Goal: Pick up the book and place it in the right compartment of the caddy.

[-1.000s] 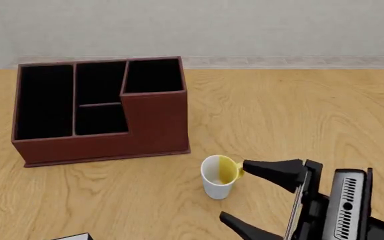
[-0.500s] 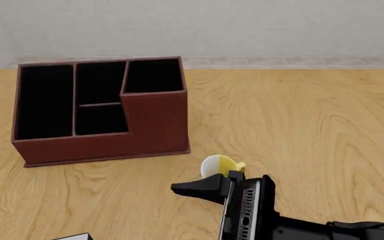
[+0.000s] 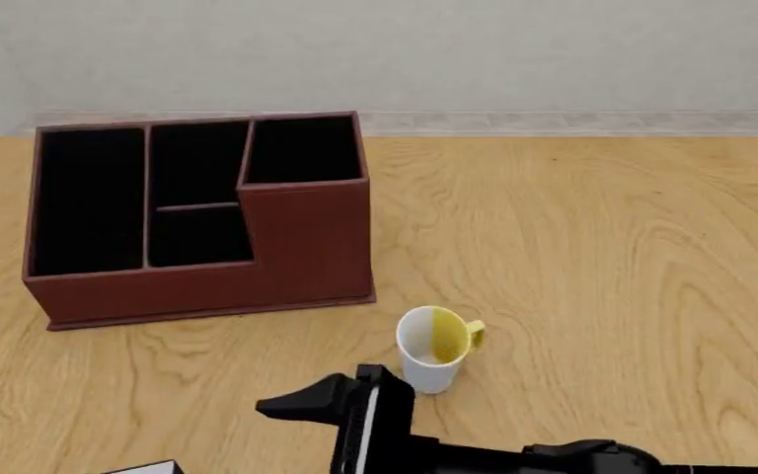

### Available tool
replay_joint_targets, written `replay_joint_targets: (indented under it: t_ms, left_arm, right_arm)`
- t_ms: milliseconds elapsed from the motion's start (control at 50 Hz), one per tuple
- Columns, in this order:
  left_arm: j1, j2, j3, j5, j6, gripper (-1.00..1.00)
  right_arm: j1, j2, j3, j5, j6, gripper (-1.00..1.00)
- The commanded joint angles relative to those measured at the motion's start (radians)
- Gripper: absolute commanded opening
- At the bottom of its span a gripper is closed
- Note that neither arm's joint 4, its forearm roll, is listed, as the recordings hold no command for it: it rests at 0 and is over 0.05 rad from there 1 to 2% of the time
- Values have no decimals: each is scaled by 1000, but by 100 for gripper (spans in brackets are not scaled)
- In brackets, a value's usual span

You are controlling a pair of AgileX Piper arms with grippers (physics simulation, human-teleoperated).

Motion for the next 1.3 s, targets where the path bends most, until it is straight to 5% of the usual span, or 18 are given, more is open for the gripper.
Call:
replay_joint_targets:
  t_ms: [20, 1300]
  left_arm:
    - [0, 0, -4, 2, 5, 100]
    - [72, 0, 123, -83, 18, 100]
  right_arm:
    - [12, 98, -51, -17, -6, 100]
    - [-2, 549, -311, -87, 15, 100]
